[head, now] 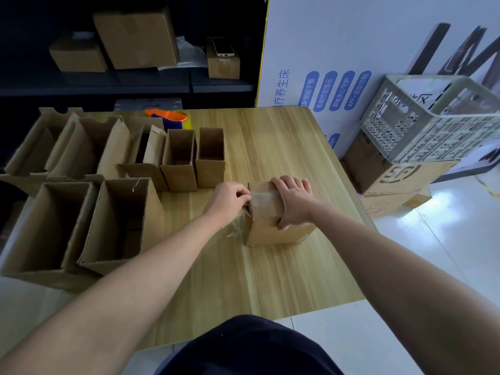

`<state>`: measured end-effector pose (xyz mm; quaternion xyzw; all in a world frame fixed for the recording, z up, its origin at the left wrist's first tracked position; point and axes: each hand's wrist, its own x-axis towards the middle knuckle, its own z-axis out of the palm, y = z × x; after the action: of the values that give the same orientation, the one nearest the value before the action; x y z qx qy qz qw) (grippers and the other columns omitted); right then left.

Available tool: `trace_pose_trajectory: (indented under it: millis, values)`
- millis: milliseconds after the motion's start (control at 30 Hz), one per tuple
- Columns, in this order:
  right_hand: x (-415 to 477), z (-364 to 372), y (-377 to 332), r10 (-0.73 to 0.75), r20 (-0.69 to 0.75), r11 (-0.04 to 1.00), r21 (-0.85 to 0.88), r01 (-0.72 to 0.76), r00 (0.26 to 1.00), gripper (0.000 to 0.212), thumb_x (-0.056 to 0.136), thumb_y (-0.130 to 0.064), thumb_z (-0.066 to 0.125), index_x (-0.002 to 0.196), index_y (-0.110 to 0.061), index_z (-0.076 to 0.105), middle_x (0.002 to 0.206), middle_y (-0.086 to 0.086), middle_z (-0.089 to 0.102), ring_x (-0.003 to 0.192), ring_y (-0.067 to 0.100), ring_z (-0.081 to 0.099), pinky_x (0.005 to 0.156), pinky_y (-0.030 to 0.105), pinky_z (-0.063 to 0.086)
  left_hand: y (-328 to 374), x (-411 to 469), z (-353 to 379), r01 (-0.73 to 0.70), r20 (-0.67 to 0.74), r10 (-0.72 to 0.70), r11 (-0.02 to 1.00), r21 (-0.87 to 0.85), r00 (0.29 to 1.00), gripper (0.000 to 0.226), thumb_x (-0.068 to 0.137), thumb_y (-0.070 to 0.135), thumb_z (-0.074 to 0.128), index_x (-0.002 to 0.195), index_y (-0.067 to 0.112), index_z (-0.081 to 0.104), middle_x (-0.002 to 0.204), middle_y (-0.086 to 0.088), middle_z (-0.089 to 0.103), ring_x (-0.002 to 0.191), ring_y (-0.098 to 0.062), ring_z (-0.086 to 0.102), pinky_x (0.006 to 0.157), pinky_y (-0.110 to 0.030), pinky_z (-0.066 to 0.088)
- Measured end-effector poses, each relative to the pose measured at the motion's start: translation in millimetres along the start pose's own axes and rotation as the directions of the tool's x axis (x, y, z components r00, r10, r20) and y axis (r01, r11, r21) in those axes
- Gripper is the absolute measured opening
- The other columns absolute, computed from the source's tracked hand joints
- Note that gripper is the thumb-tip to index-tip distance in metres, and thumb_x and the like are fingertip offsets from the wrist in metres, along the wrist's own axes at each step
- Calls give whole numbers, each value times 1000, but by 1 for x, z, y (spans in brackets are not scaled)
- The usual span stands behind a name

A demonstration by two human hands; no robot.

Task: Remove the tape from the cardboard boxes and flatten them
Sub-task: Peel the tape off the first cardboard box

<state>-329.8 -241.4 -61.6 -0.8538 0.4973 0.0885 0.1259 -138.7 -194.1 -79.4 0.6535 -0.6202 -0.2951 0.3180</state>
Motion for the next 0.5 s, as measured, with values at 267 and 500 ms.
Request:
trace_pose_trajectory:
  millis: [267, 500]
  values:
    - [1, -1, 0, -7, 7, 1000, 3, 7, 1000, 120, 49, -45, 84, 144, -25, 12, 141, 1, 22, 133, 26, 18, 114, 49, -1, -5, 5, 1, -21, 5, 21, 1000, 3, 1000, 23, 83, 9, 67, 70, 27, 59, 71, 14, 60, 68, -2, 57, 65, -20, 45]
    - [3, 0, 0, -11, 6, 1000, 2, 11, 1000, 121, 48, -44, 84, 143, -25, 12, 141, 1, 21, 133, 26, 17, 113, 47, -1, -7, 3, -1, 99, 11, -99, 959, -266, 995, 16, 81, 4, 70, 80, 18, 64, 77, 5, 65, 70, -4, 59, 64, -9, 48]
